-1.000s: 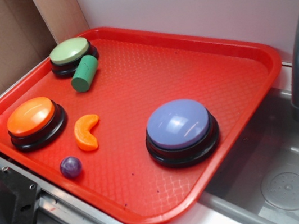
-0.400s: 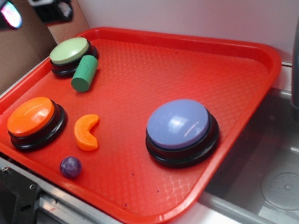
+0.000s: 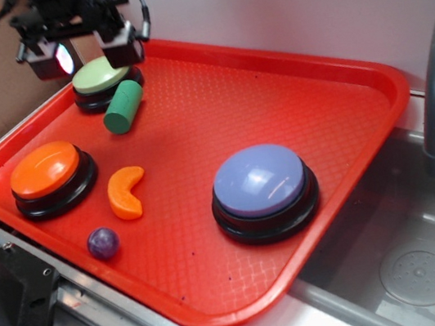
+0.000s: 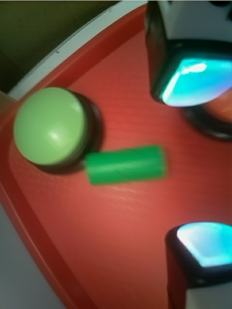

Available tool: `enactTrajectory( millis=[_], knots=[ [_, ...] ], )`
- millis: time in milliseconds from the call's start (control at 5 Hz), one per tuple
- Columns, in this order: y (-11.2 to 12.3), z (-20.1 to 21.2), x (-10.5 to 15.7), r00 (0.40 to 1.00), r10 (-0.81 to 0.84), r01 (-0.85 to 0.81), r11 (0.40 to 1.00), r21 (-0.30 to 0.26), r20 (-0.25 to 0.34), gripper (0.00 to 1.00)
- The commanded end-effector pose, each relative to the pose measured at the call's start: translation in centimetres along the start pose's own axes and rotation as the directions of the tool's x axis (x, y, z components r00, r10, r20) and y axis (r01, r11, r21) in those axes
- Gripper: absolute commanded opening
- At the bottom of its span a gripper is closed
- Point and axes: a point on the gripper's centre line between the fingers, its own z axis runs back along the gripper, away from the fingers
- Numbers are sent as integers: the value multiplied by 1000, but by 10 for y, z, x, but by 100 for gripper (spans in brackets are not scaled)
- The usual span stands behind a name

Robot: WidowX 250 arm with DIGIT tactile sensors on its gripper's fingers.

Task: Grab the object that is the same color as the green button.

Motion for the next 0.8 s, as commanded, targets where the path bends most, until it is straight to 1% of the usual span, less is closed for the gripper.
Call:
enactTrajectory(
  millis=[0,200,400,600],
  knots=[
    [7,-49,16,997,72,-71,997,-34,21,100],
    [9,-64,17,996,88,-88,995,-50,-9,100],
    [10,-68,16,995,96,-96,994,-60,-10,100],
    [9,-61,14,997,83,-82,993,-85,-1,0]
  ],
)
